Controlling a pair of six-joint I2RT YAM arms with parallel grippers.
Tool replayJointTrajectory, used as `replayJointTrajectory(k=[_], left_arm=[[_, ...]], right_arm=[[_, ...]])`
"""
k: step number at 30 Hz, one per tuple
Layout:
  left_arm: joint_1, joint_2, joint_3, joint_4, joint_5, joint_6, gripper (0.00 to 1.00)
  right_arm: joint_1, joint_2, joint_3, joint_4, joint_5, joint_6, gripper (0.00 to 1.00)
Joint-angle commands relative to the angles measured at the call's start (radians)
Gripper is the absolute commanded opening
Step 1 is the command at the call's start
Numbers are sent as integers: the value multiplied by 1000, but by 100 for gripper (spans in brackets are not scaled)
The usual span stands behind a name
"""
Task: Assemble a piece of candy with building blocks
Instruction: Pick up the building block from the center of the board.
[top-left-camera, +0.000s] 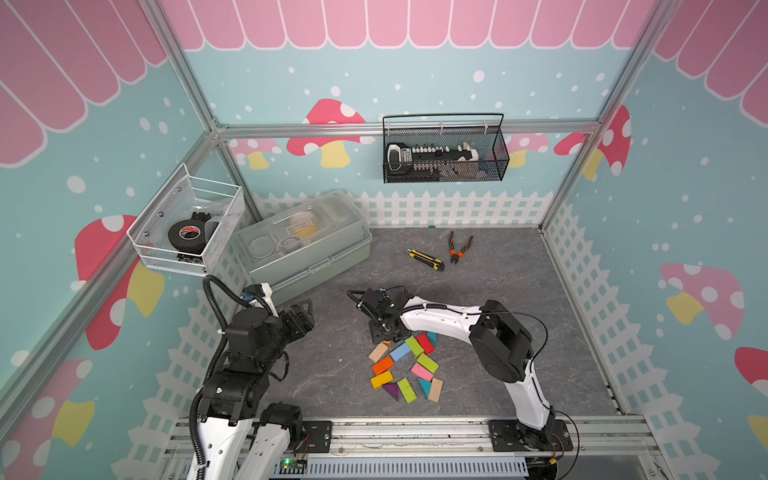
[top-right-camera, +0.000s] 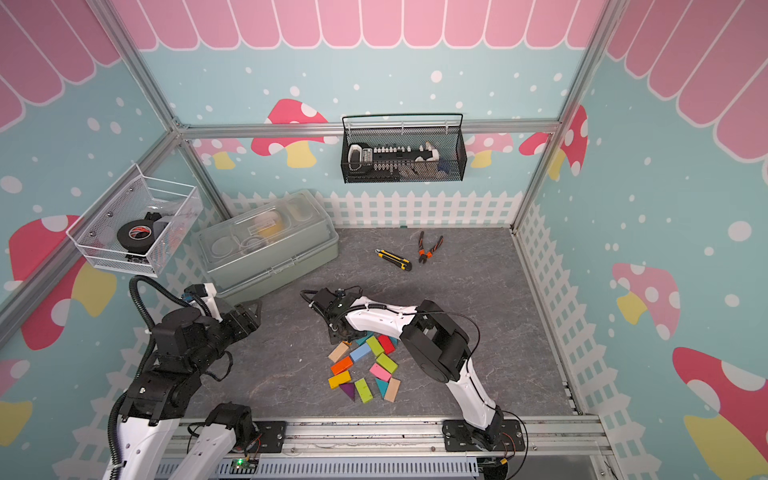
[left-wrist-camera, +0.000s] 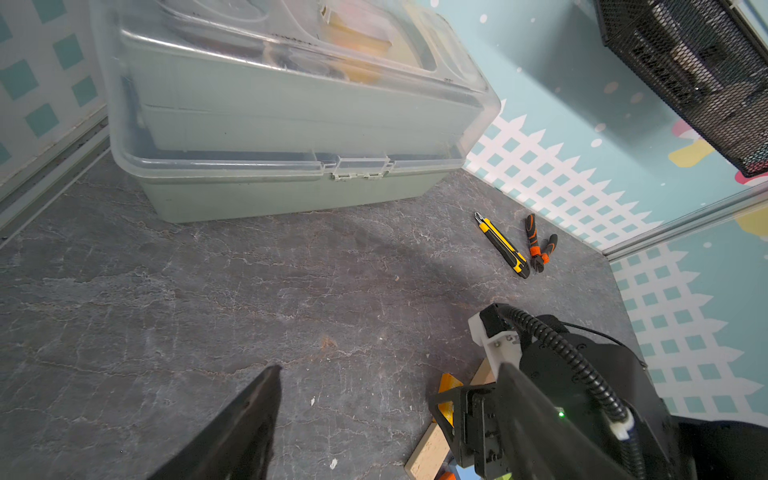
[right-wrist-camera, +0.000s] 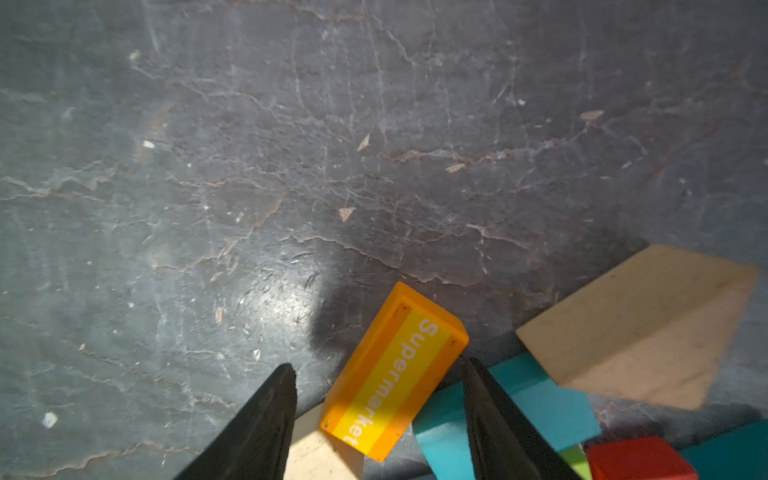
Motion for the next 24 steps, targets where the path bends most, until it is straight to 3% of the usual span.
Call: replayJointTrajectory(k=[1,5,12,16,20,24], left_arm=[[3,-9,-6,-20,-18,1,80],[3,-8,-7,-20,-17,0,80],[3,-12,-8,-20,-33,-1,80],[3,-15,-7,-19,-37,6,80],[3,-12,-8,-19,-38,9,80],[4,-4,-6,-20,-36,11,79]], right_arm=[[9,18,4,-31,23,45,64],[9,34,17,-27,11,42,62],[9,69,49,-25,-2,27,40],[10,99,95,-44,7,-25,34],[-7,152,190,-43,2,-237,26],[-41,235,356,-45,-157,-599,23]])
